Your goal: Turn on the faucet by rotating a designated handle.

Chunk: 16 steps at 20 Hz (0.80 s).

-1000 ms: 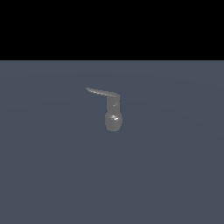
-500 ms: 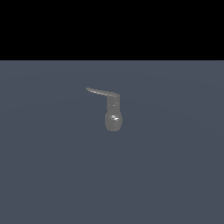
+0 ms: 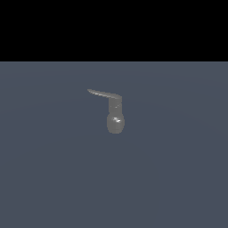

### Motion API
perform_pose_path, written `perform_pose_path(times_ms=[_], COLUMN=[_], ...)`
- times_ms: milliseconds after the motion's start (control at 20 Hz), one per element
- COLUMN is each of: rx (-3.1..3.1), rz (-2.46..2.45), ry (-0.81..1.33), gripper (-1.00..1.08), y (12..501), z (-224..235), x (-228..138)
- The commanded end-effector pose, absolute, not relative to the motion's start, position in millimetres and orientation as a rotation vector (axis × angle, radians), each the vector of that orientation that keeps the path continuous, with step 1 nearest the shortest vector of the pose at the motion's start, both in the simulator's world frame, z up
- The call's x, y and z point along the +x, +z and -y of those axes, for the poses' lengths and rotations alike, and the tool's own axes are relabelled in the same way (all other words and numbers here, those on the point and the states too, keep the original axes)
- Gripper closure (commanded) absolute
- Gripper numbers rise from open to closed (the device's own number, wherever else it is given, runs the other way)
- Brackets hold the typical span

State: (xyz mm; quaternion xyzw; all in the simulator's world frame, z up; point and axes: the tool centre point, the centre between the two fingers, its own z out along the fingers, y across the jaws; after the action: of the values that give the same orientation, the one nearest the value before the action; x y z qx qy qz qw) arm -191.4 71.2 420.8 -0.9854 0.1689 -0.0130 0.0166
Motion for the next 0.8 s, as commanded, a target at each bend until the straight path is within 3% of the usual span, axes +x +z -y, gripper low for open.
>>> perform_pose_path(times_ms=[0,750], rx=[-3.048,-2.916], rz=[-0.61,-1.082], ry=[-0.039,-0.027], gripper=[1.08,1.08], y=[410,347], z=[-80,-114], x=[-181,-113])
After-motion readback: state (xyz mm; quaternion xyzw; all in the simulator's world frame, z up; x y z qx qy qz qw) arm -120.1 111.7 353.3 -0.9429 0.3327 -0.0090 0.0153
